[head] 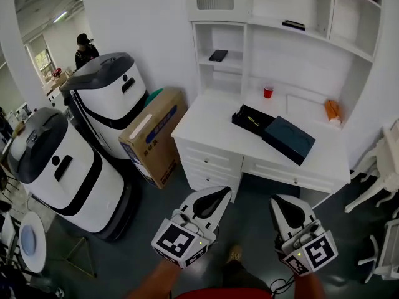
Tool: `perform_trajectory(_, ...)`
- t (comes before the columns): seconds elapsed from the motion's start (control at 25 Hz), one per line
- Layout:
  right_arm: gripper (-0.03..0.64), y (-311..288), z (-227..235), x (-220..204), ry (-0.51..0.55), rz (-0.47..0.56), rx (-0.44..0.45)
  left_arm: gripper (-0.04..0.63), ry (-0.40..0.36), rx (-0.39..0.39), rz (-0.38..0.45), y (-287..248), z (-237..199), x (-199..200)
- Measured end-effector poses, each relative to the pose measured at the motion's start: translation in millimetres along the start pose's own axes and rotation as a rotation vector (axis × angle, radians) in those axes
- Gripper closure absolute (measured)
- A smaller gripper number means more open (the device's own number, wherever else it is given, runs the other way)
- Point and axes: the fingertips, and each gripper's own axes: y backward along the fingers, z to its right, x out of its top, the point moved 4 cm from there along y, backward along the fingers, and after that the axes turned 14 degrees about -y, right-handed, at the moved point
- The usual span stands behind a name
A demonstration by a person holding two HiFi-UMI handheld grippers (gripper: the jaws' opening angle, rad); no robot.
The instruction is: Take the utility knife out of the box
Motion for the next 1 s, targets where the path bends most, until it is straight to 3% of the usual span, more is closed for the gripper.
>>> perform_trajectory(0.36, 0.614, -98, 113, 16, 0.019, -0.024, 0.038, 0.572, -0.034, 0.040, -0.010, -117, -74, -20)
perform_trajectory(0.56, 0.614, -143, 153, 20, 0.017, -0.062, 0.033, 0.572, -0.020, 0.055, -0.029, -160, -106, -34)
perform_trajectory(1.0, 0.603, -257, 232, 5, 0.044, -0.144, -0.055, 0.572, -0.013, -0.056, -0.034, -250, -190, -86)
